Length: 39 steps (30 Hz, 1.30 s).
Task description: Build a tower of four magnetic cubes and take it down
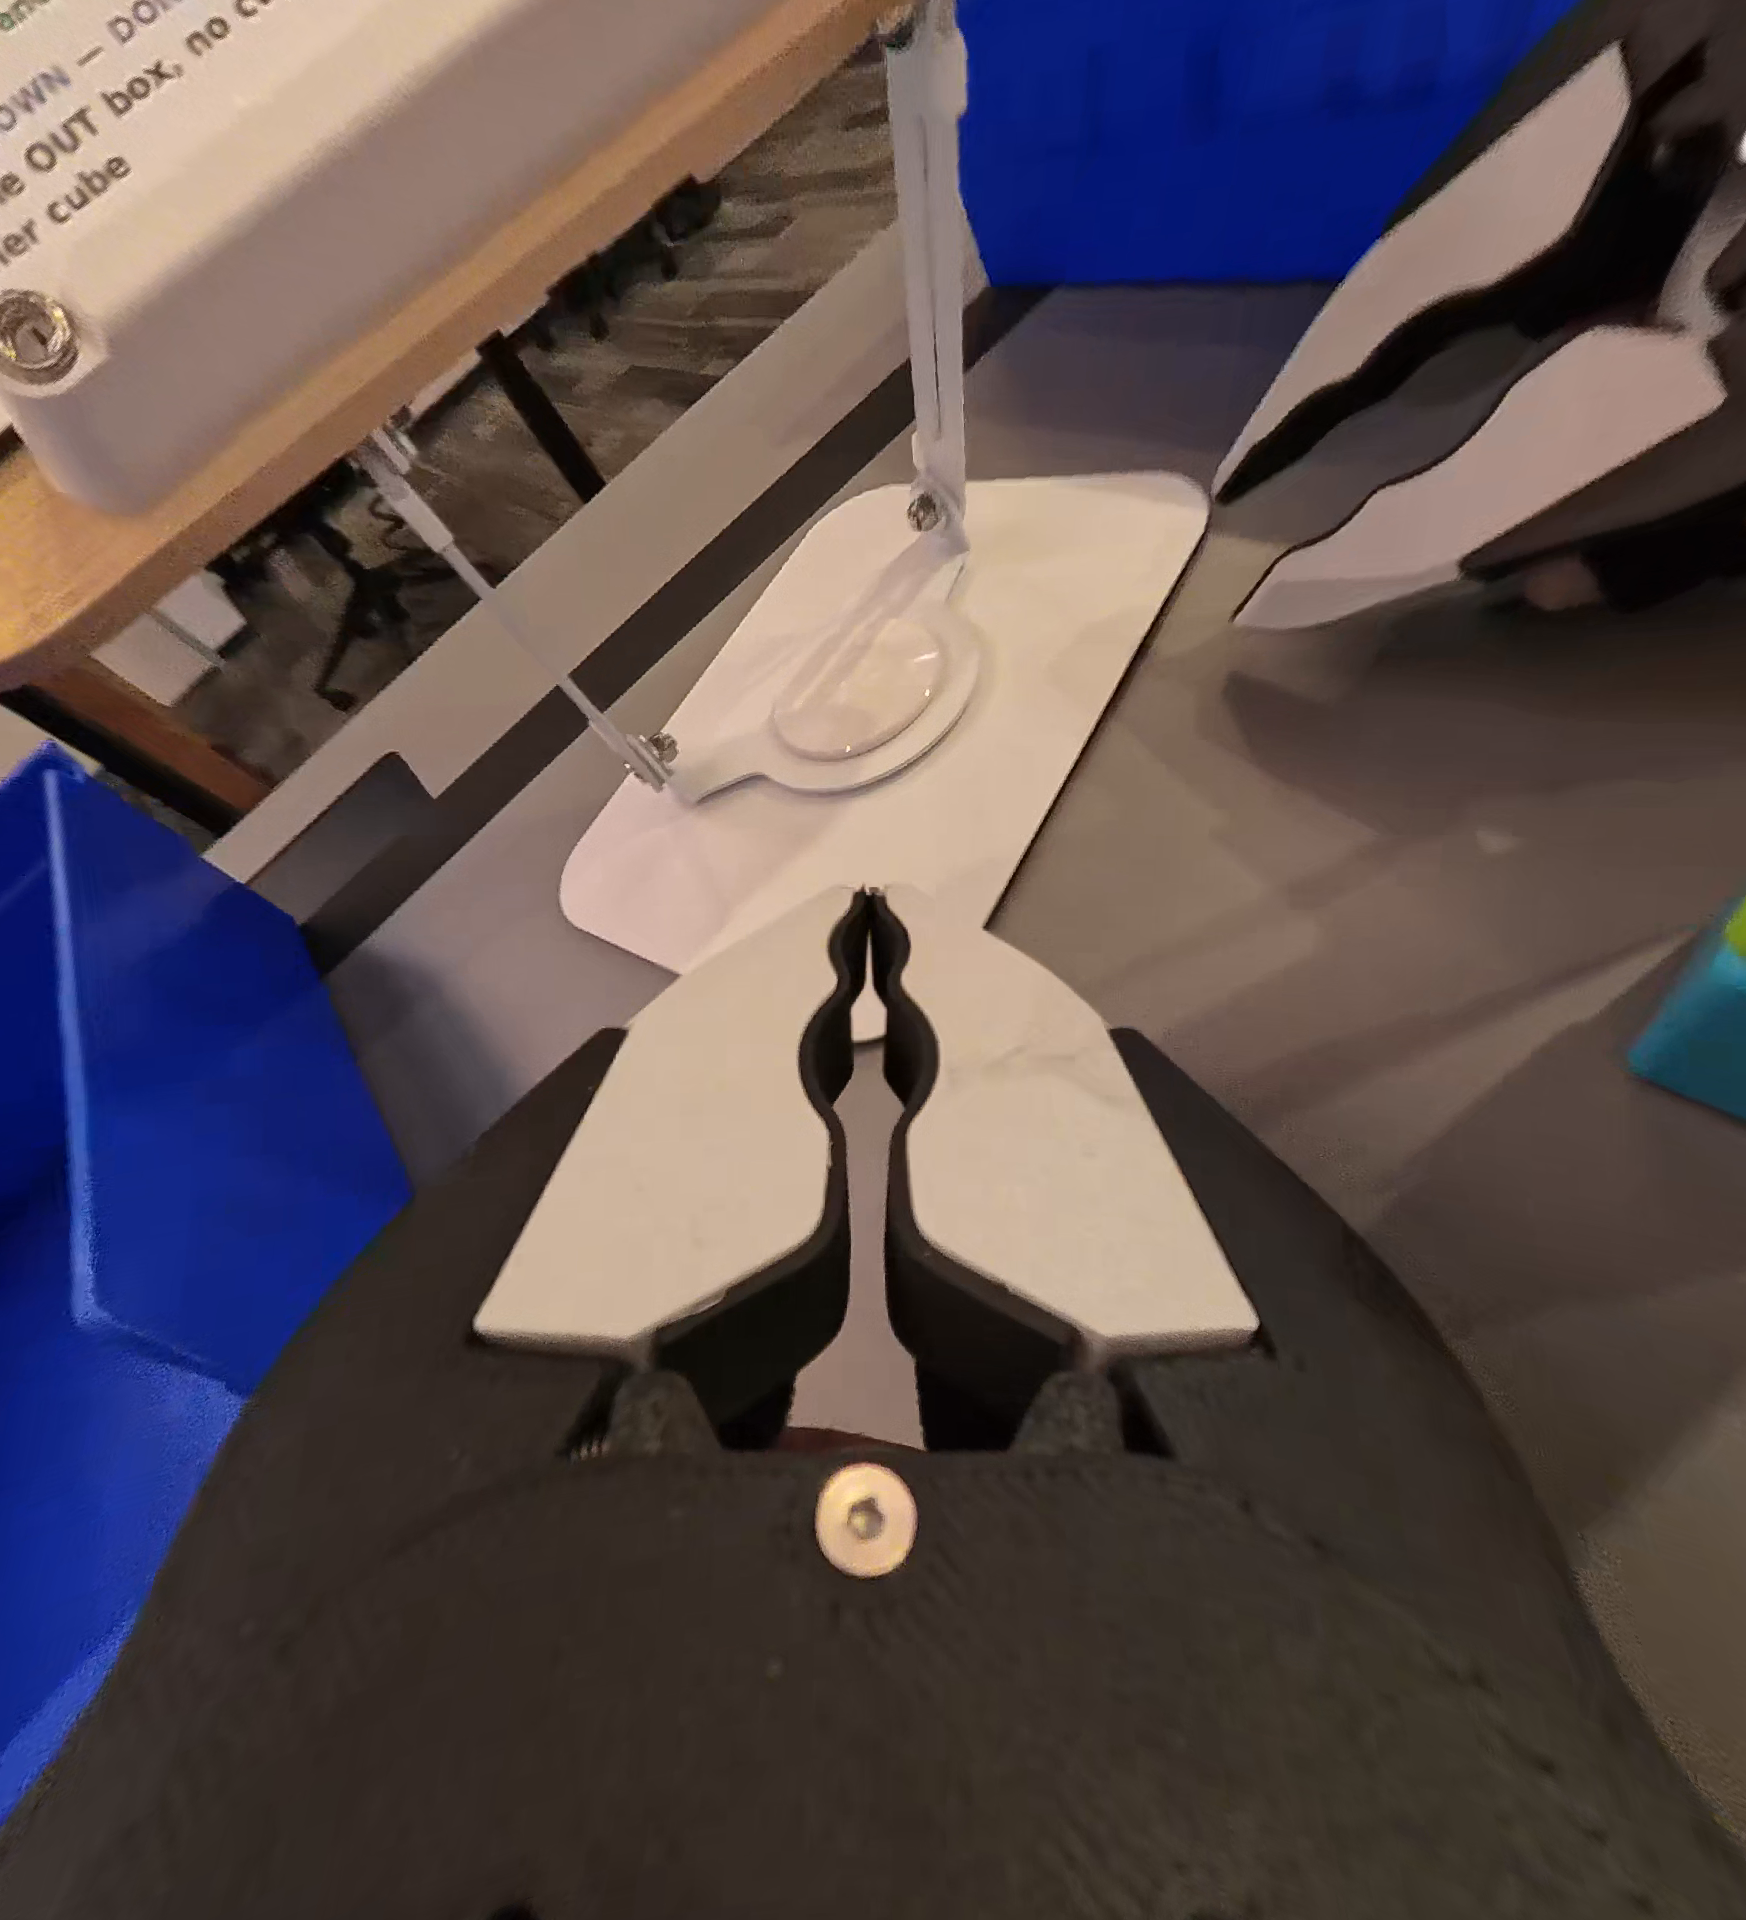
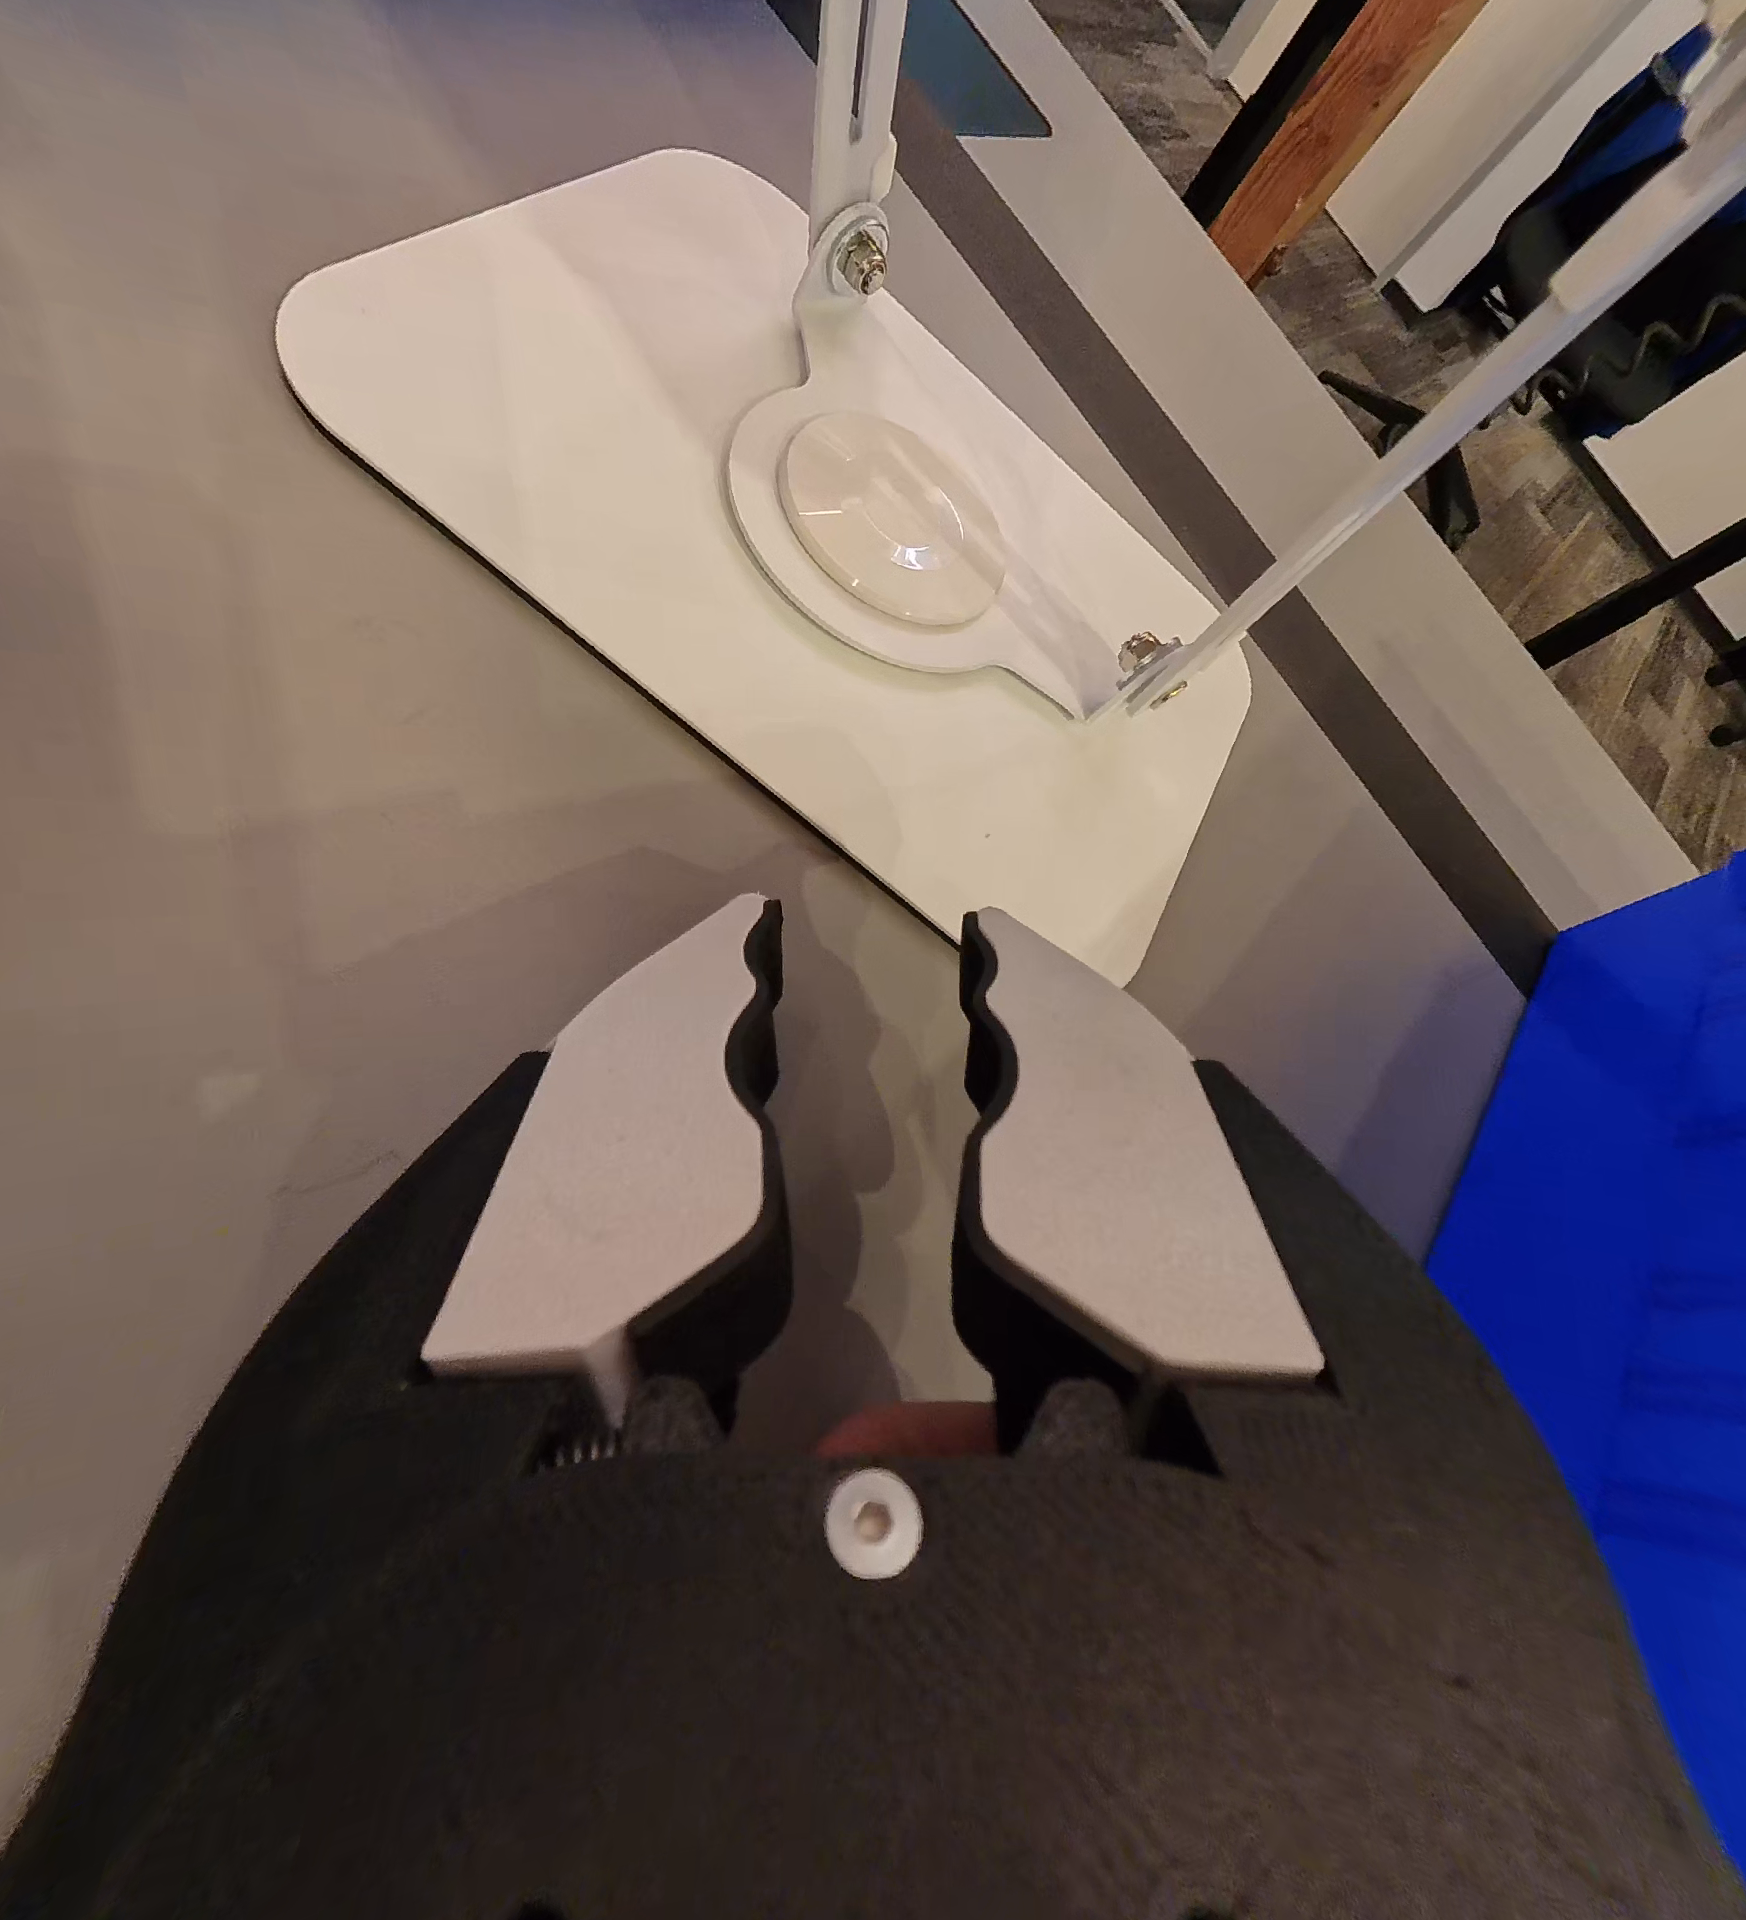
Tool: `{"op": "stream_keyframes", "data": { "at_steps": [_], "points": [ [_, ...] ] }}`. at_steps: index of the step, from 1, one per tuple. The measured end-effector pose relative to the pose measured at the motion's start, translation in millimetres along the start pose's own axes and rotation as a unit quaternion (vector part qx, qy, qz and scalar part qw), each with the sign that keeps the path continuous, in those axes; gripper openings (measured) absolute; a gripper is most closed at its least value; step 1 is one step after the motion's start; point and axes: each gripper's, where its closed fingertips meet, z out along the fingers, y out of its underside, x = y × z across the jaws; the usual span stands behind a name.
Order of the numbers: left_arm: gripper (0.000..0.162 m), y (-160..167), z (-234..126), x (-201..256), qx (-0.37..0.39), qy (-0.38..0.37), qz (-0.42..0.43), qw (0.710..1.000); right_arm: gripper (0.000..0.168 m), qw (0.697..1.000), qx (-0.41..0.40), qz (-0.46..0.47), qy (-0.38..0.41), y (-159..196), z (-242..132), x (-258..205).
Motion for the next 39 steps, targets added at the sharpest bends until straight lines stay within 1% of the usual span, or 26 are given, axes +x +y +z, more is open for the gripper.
{"op": "stream_keyframes", "data": {
  "at_steps": [2, 4, 6, 11, 14, 17, 20, 27, 30, 33, 39],
  "points": [
    [0.0, 5, 1, -1, -0.001, -0.008, 0.012, 1.0, 0.033, 1.0, -0.001, -0.001, 0.0, 0, 0, 0],
    [0.0, 12, 4, 2, -0.011, 0.005, -0.014, 1.0, 0.033, 1.0, 0.0, -0.003, 0.002, 0, 0, 0],
    [0.0, 15, 4, 1, -0.012, 0.003, -0.025, 1.0, 0.033, 1.0, 0.001, -0.004, 0.003, 0, 0, 0],
    [0.0, 23, 1, -27, -0.037, -0.078, 0.007, 0.996, 0.033, 1.0, 0.005, -0.001, 0.005, -1, -1, 1],
    [0.0, 30, 0, -40, -0.045, -0.105, -0.022, 0.993, 0.033, 1.0, 0.005, -0.002, 0.007, -1, -1, 1],
    [0.0, 46, 4, -51, -0.068, -0.118, -0.049, 0.989, 0.033, 1.0, 0.005, -0.003, 0.008, -1, -1, 1],
    [0.0, 50, 4, -58, -0.082, -0.137, -0.047, 0.986, 0.034, 1.0, 0.006, -0.003, 0.011, -1, -1, 2],
    [0.0, 53, 4, -58, -0.089, -0.137, -0.035, 0.986, 0.031, 0.999, 0.005, 0.0, 0.031, -1, -2, 7],
    [0.0, 51, 3, -57, -0.084, -0.136, -0.032, 0.987, 0.026, 0.998, -0.001, -0.01, 0.058, 1, -2, 13],
    [0.0, 52, 3, -58, -0.089, -0.14, -0.031, 0.986, 0.025, 0.996, -0.005, -0.033, 0.078, 1, -2, 15],
    [0.0, 51, 5, -54, -0.088, -0.131, -0.026, 0.987, 0.022, 0.995, 0.0, -0.044, 0.085, -2, -3, 14]
  ]
}}
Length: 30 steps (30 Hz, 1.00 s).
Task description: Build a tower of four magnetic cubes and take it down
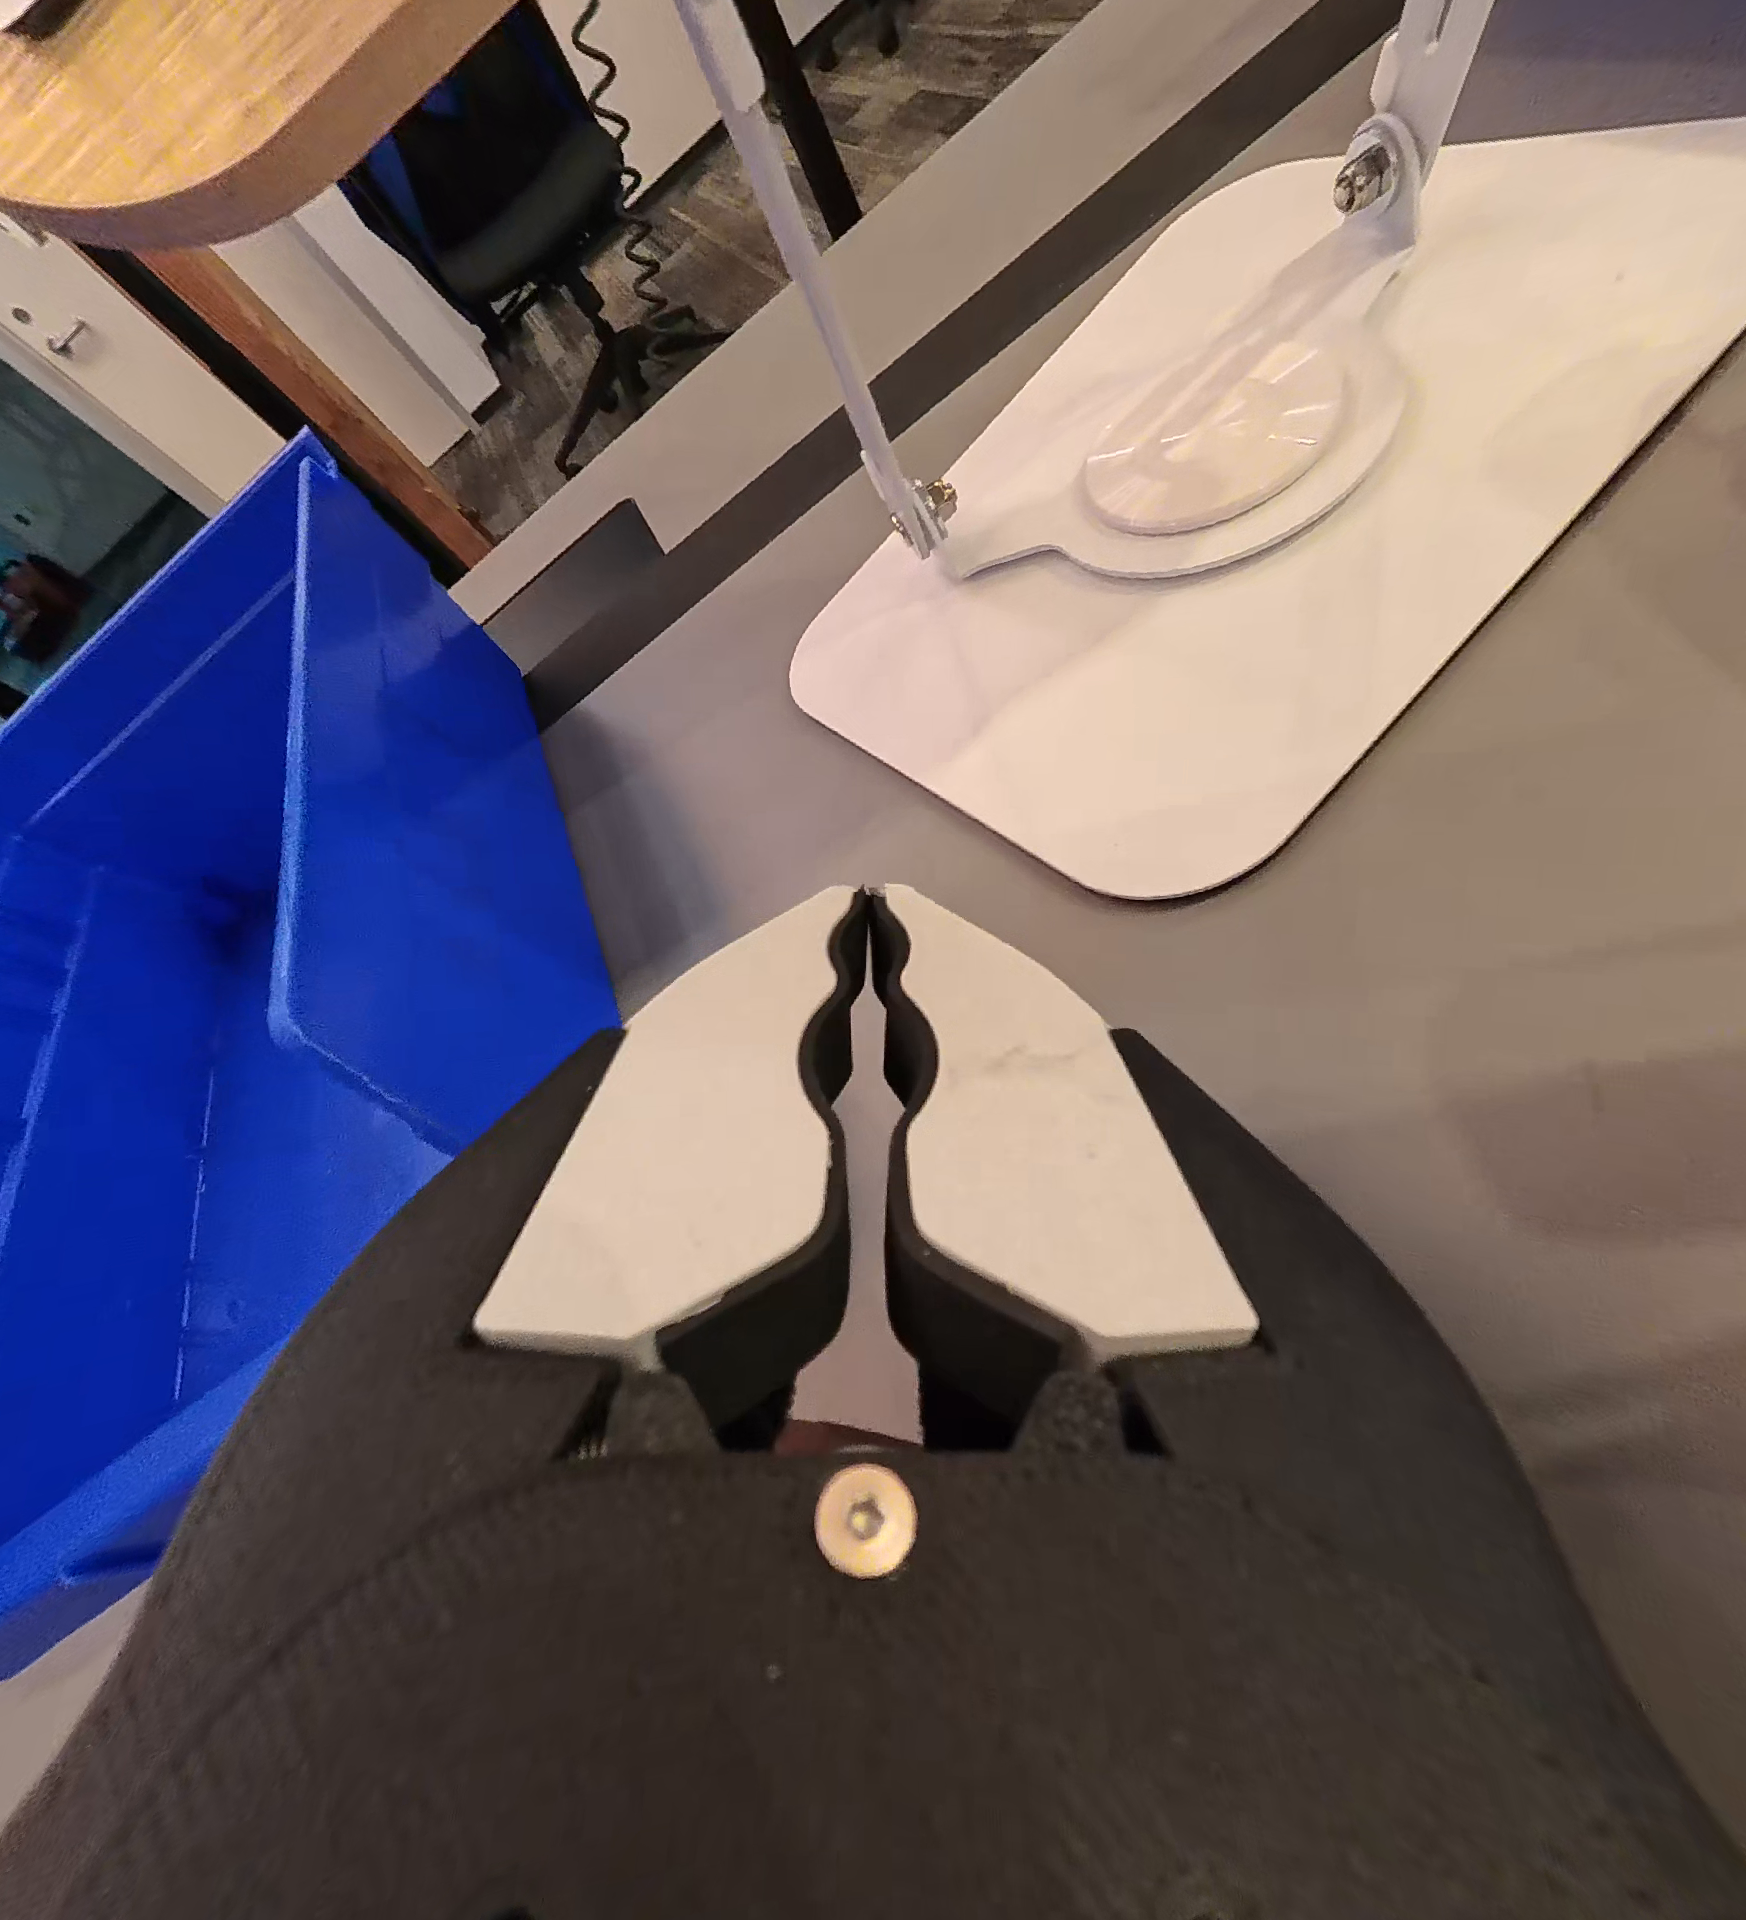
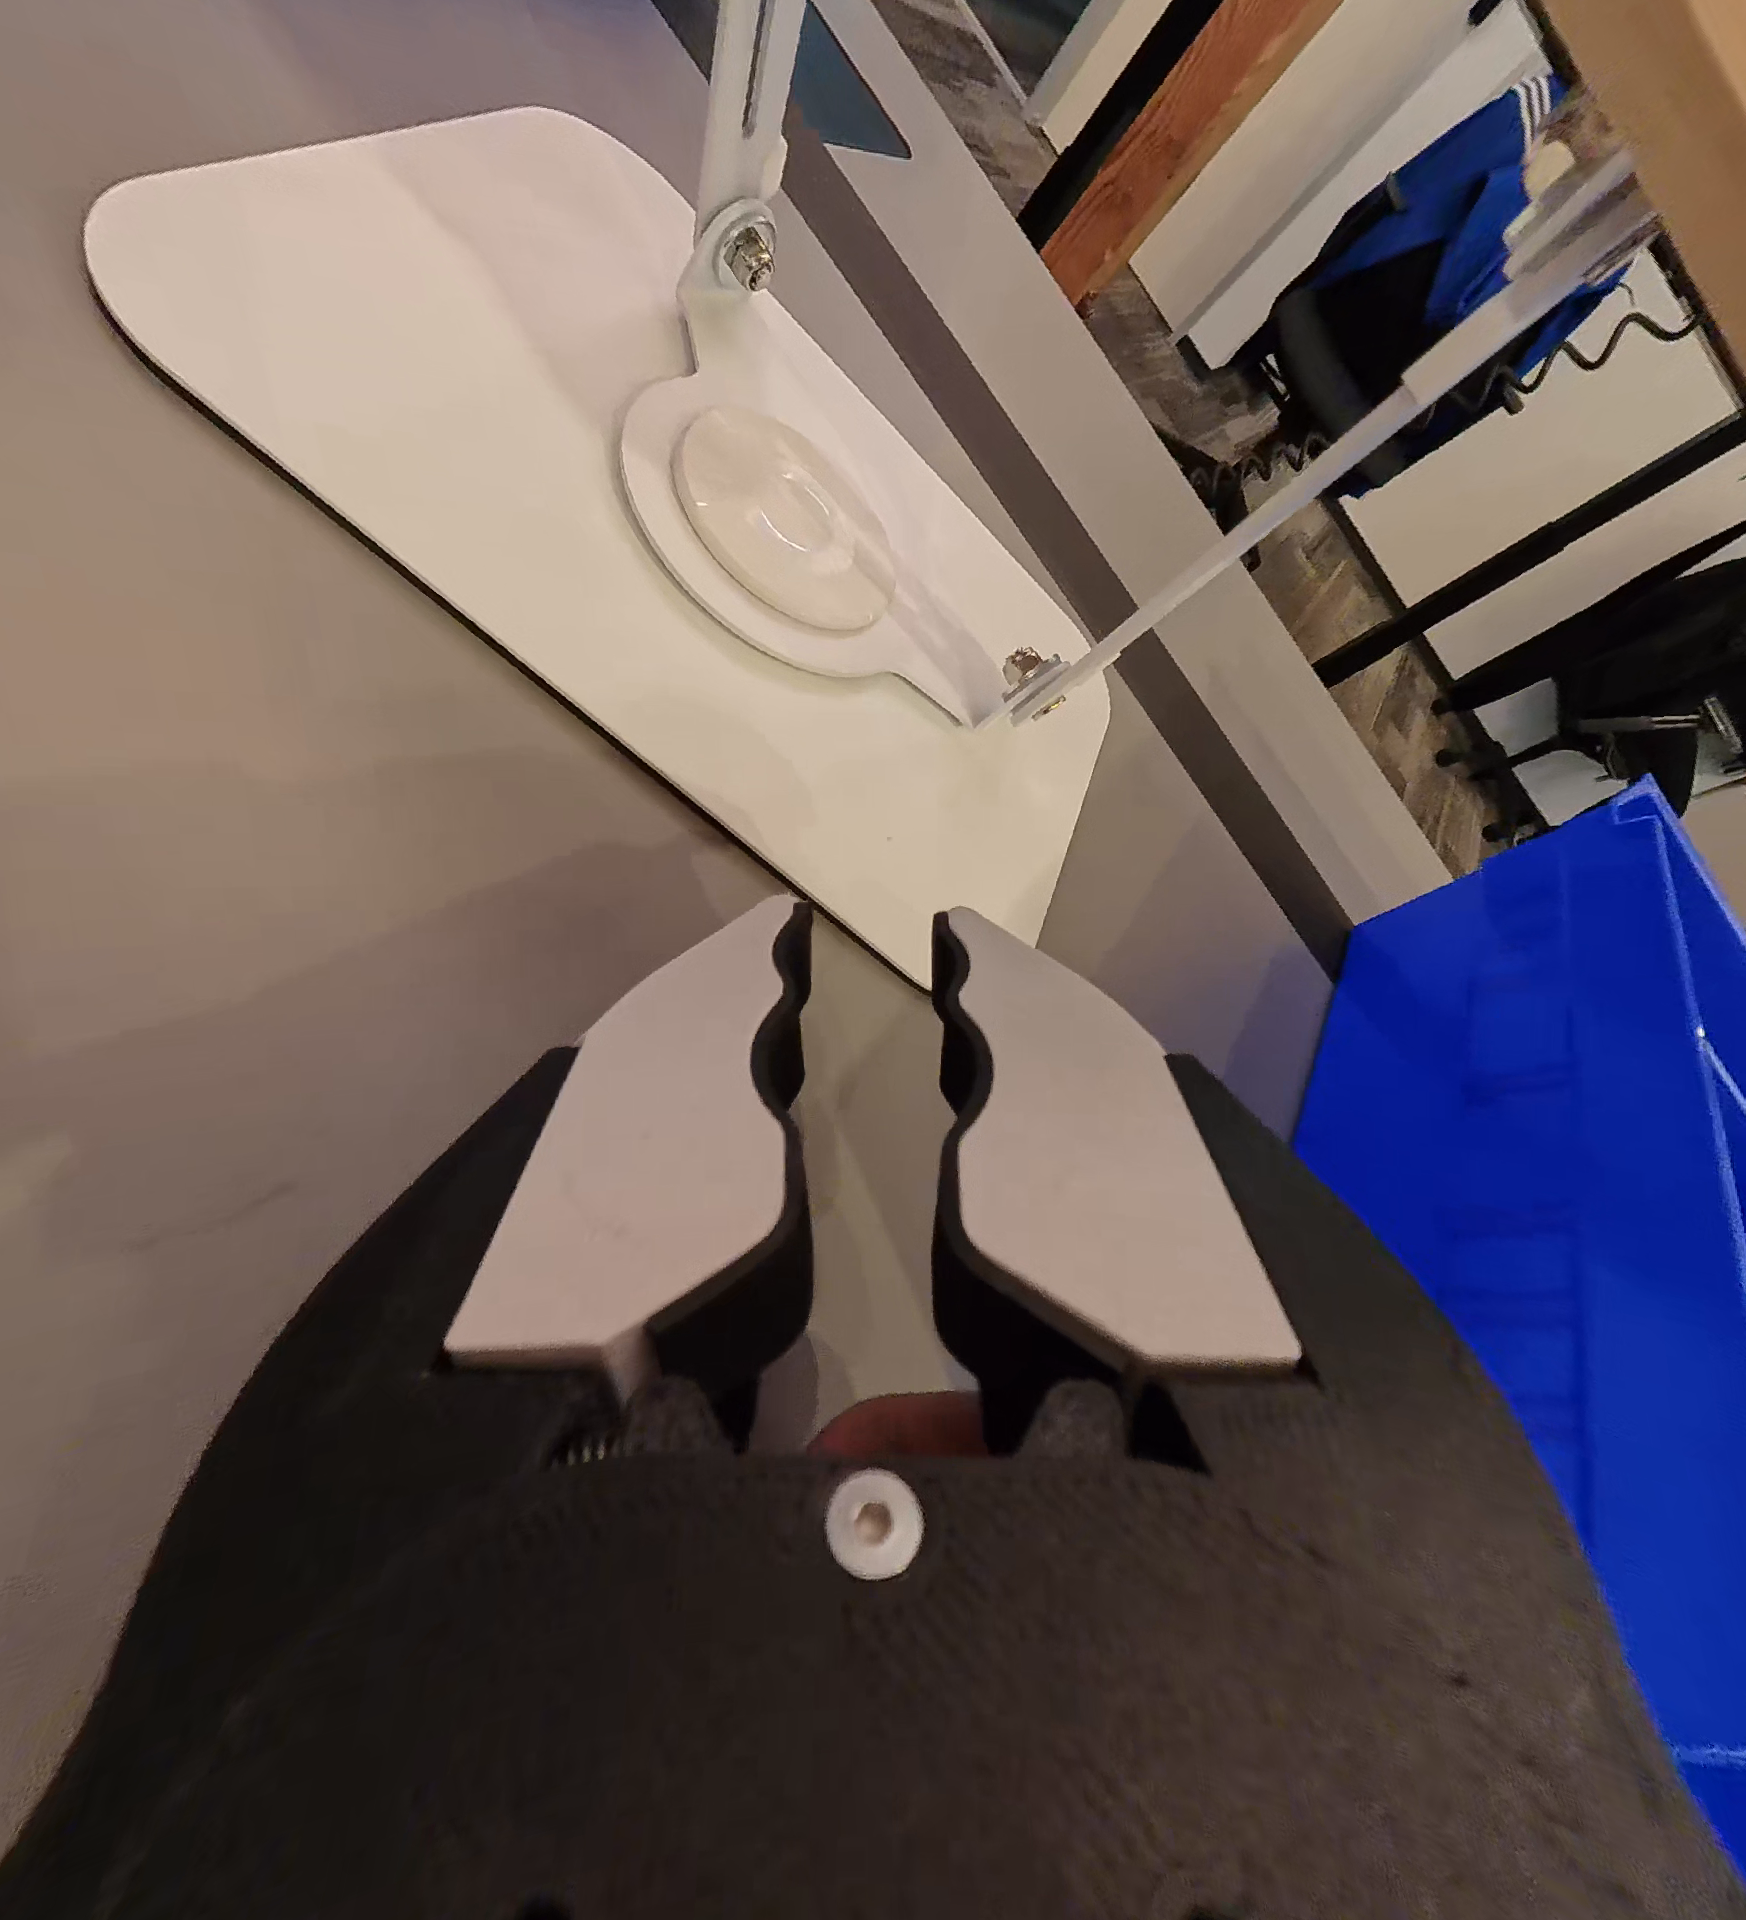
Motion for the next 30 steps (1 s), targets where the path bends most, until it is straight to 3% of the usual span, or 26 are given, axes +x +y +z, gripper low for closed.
{"op": "stream_keyframes", "data": {
  "at_steps": [30],
  "points": [
    [0.0, 3.3, 1.6, -2.7, -0.009, -0.008, 0.012, 1.0, 0.022, 1.0, 0.002, 0.006, -0.004, -0.5, 0.8, -1.8]
  ]
}}
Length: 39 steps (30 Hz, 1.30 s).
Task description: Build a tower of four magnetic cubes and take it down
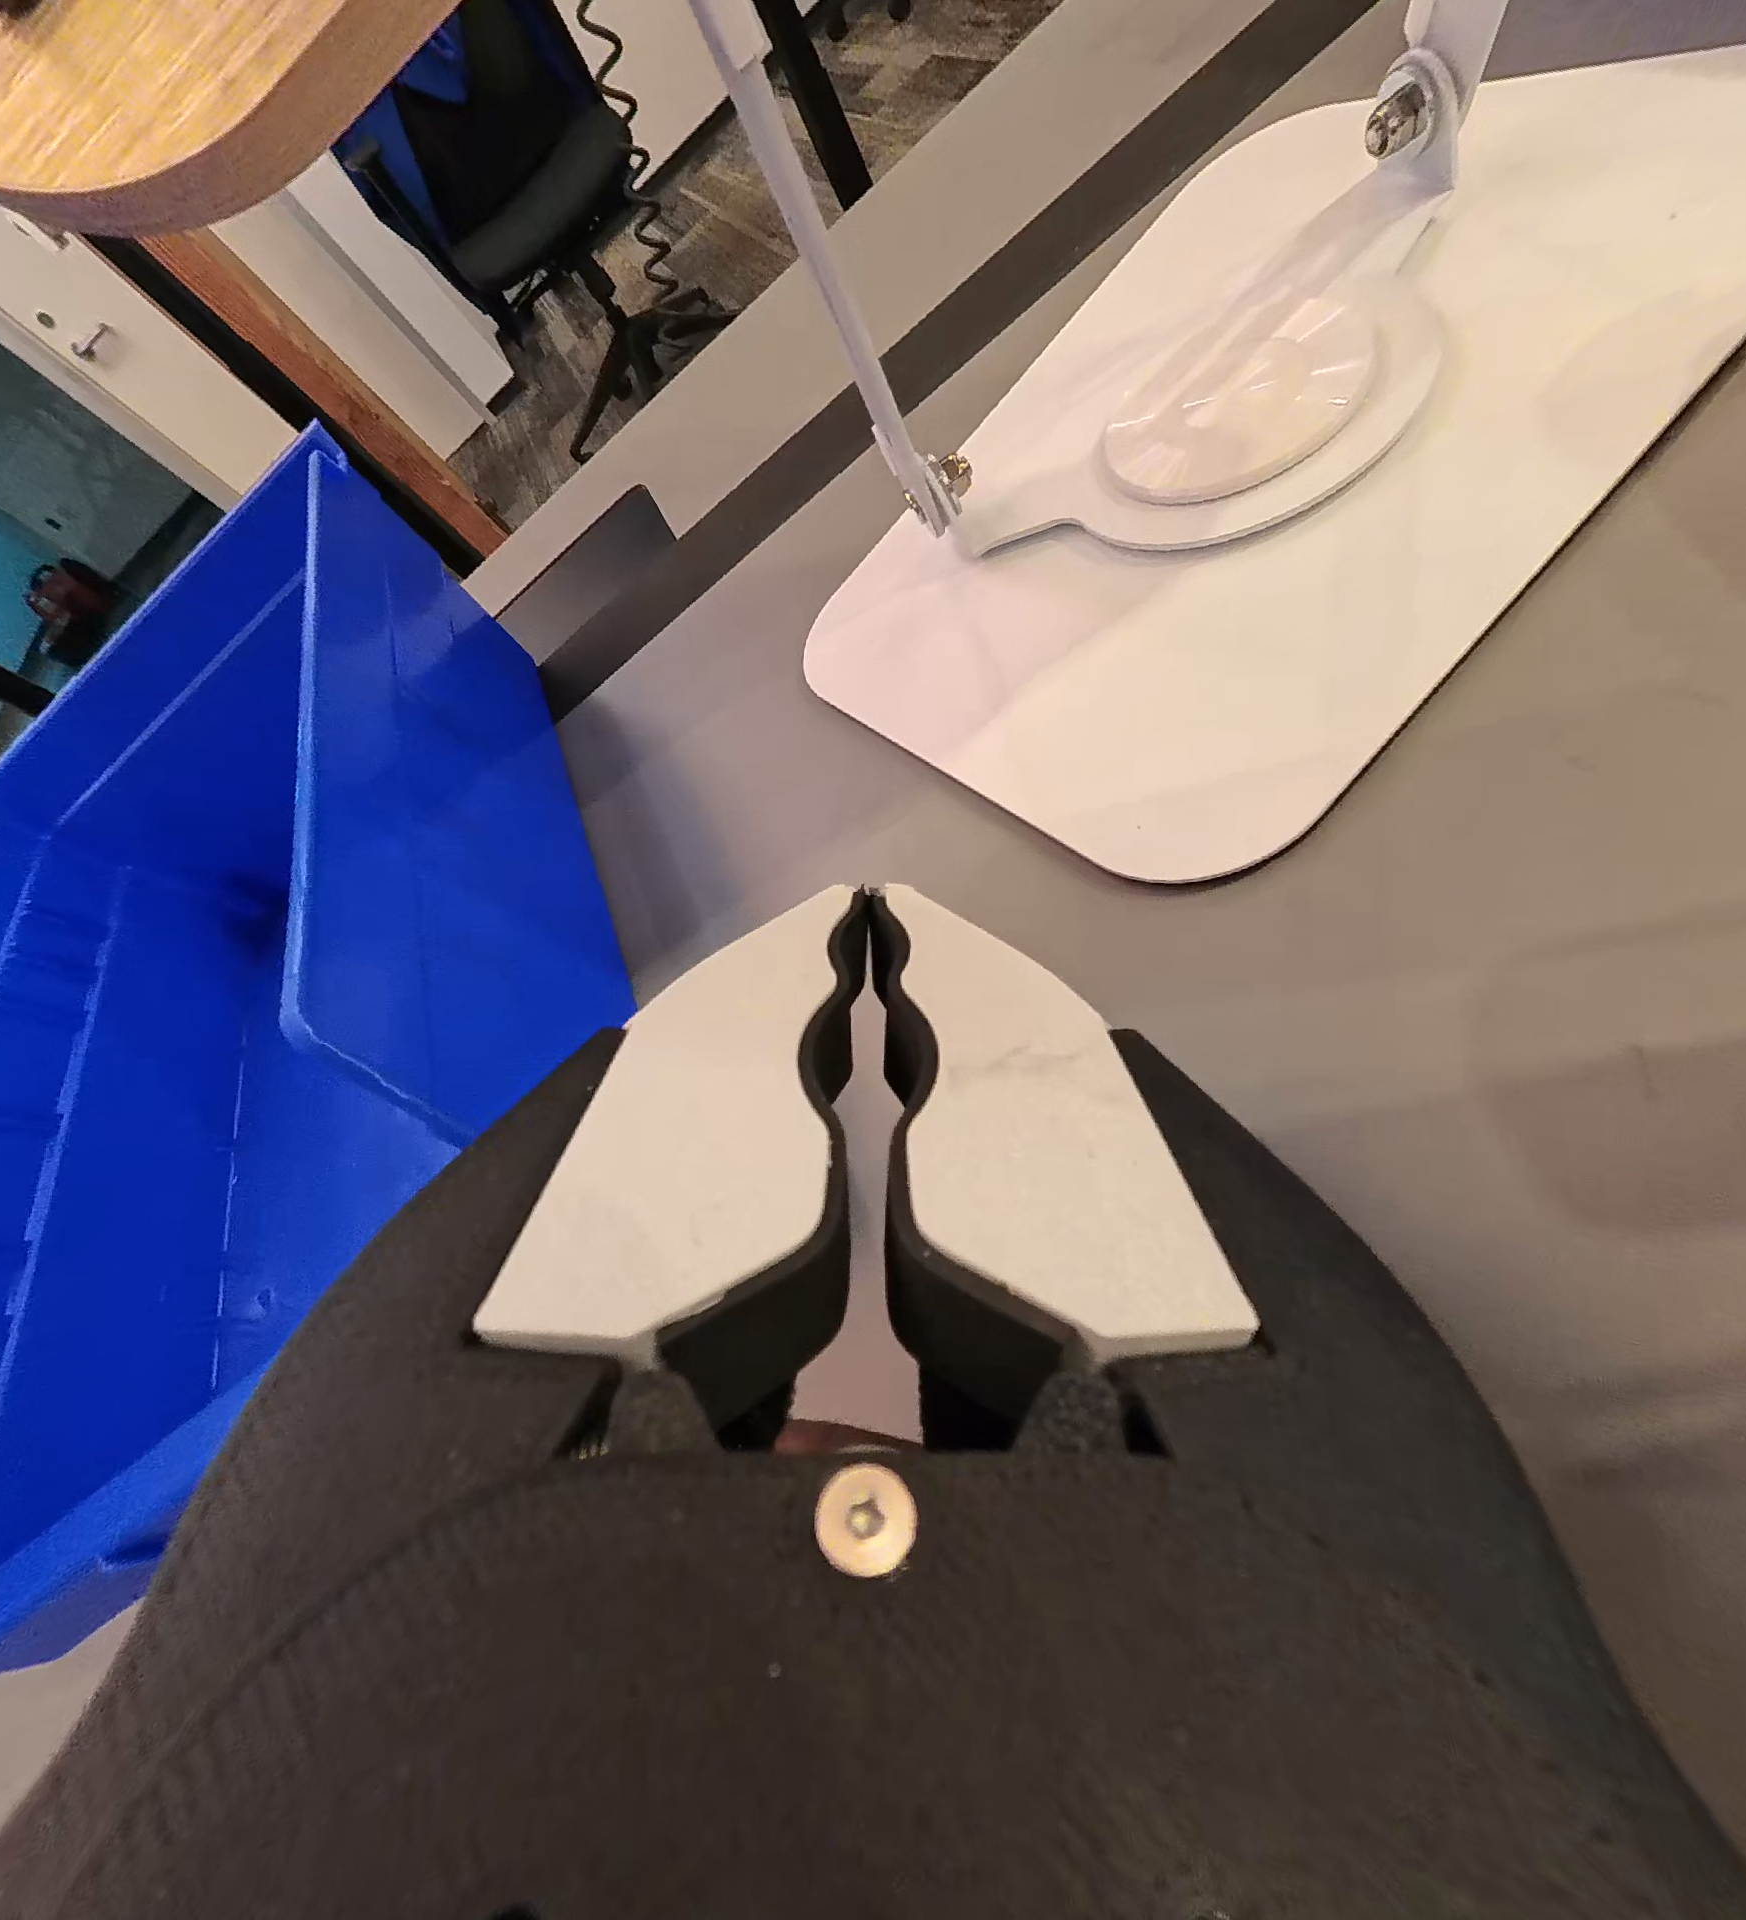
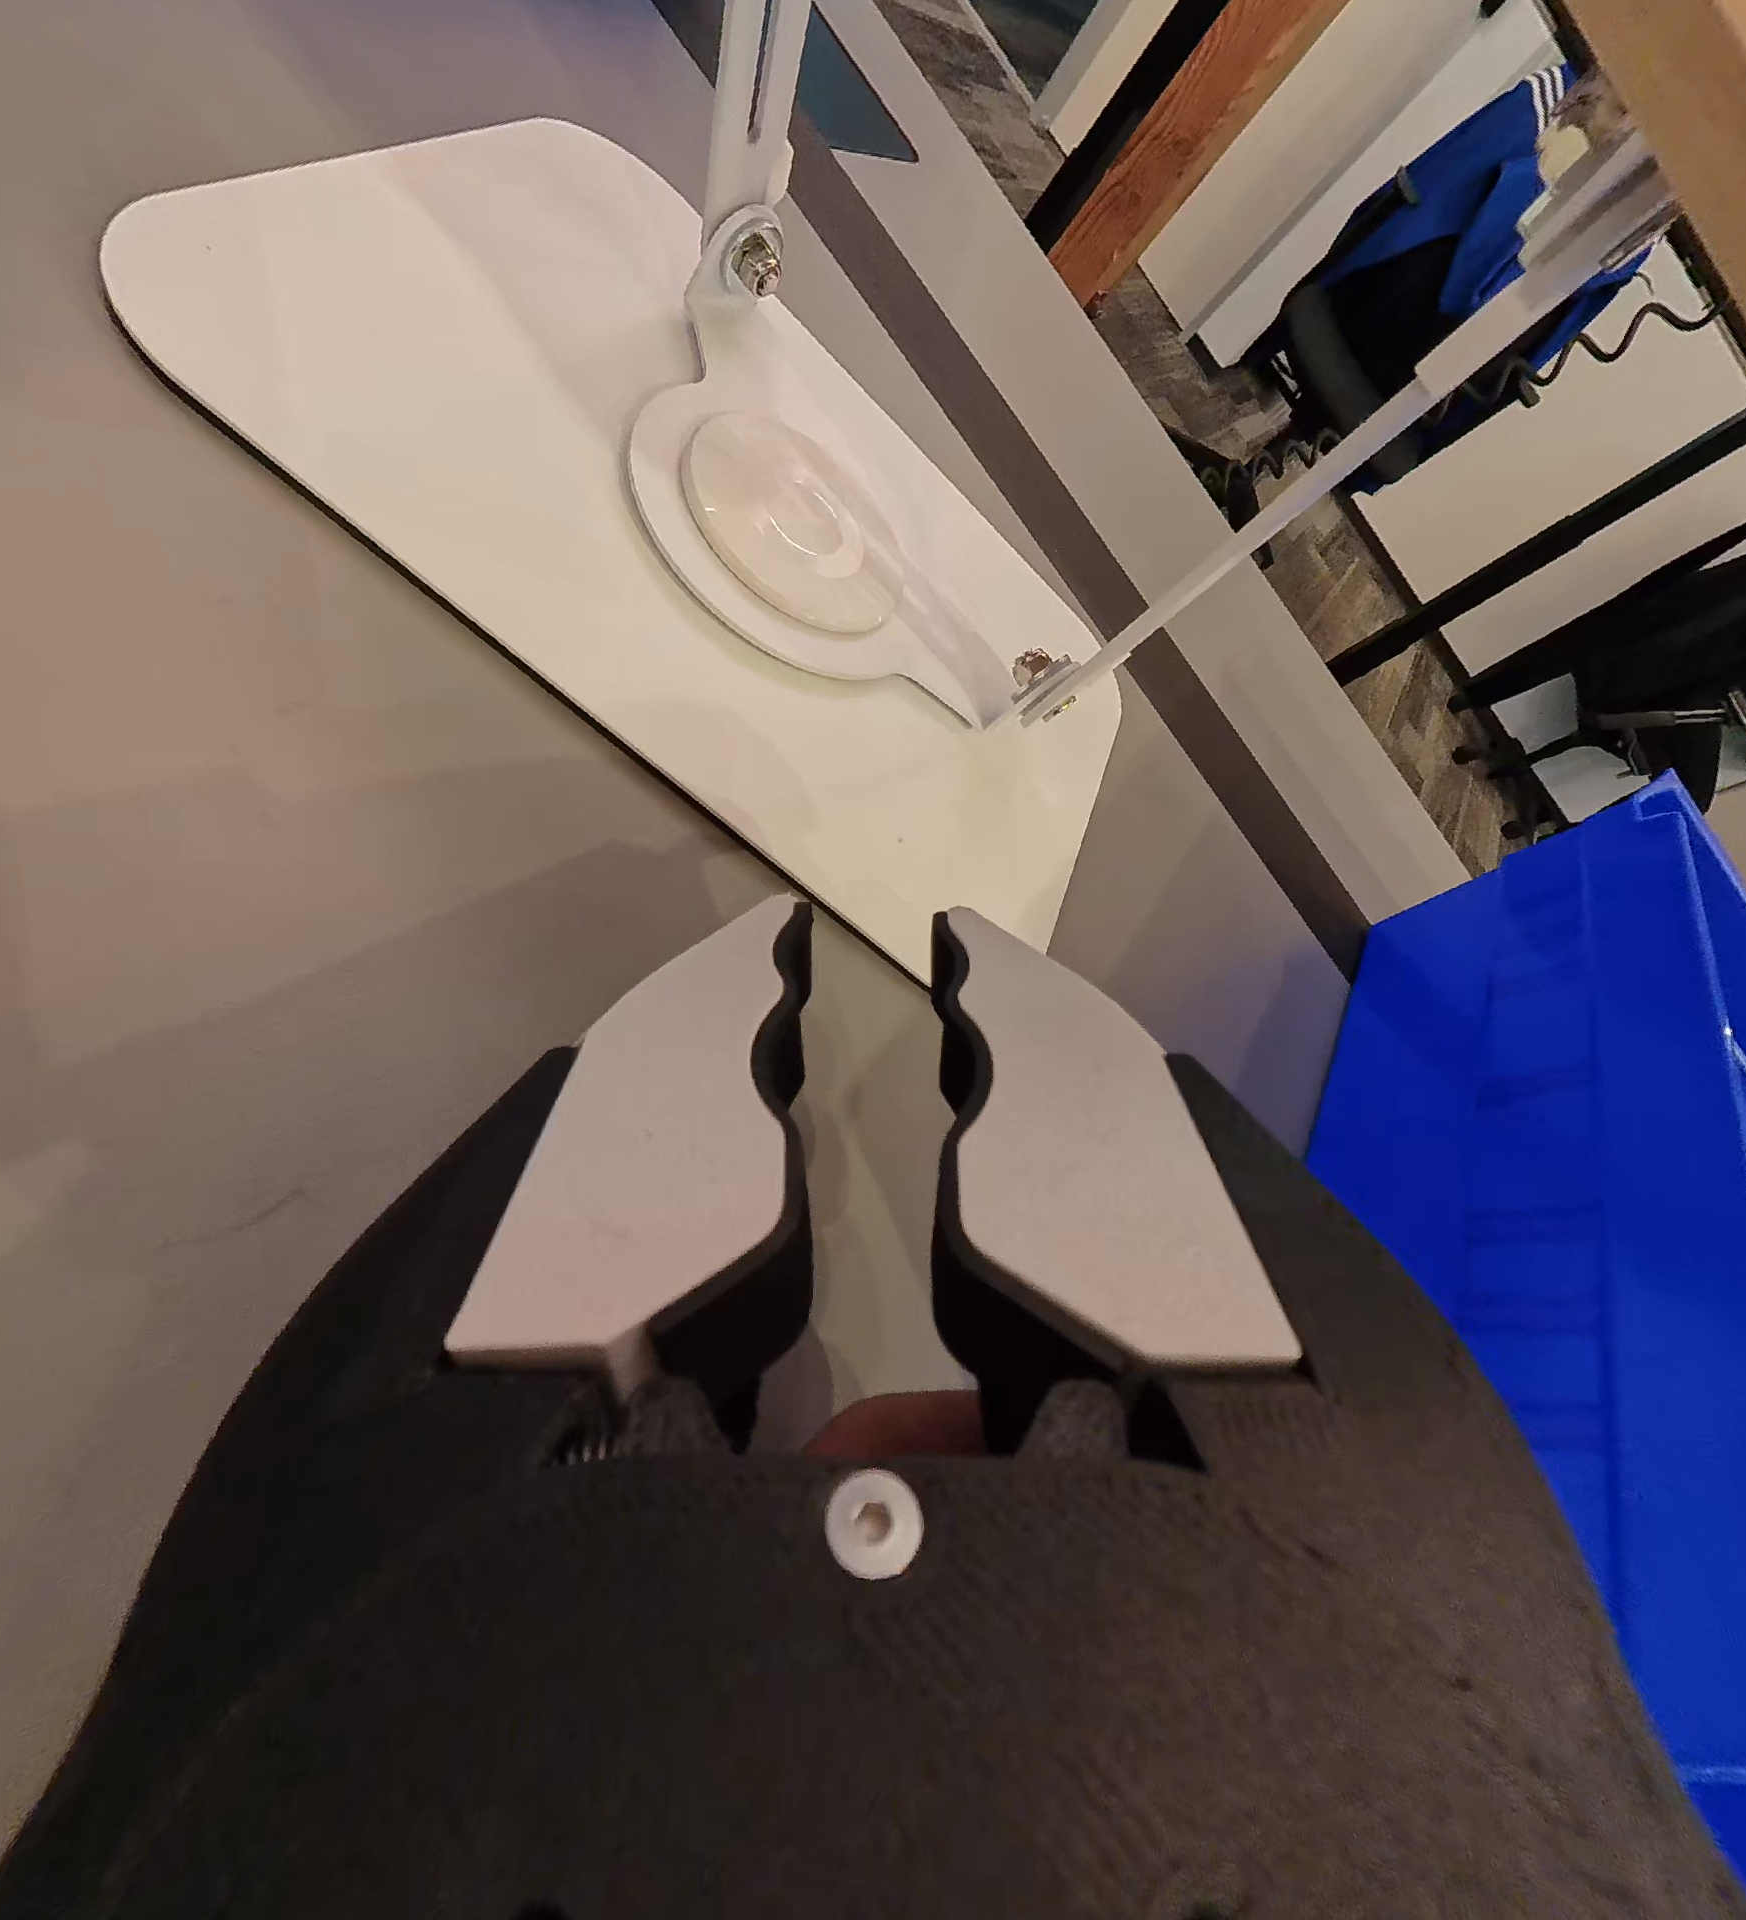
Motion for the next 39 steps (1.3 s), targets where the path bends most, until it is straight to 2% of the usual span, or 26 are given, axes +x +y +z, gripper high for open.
{"op": "stream_keyframes", "data": {
  "at_steps": [7, 39],
  "points": [
    [0.0, -0.5, 0.0, 1.4, 0.001, 0.002, 0.004, 1.0, 0.027, 1.0, 0.0, -0.001, -0.002, 0.0, 0.2, -0.8],
    [0.0, -0.1, 1.6, 2.3, 0.001, 0.005, 0.002, 1.0, 0.03, 1.0, 0.002, 0.001, -0.004, -0.4, 0.1, -0.8]
  ]
}}
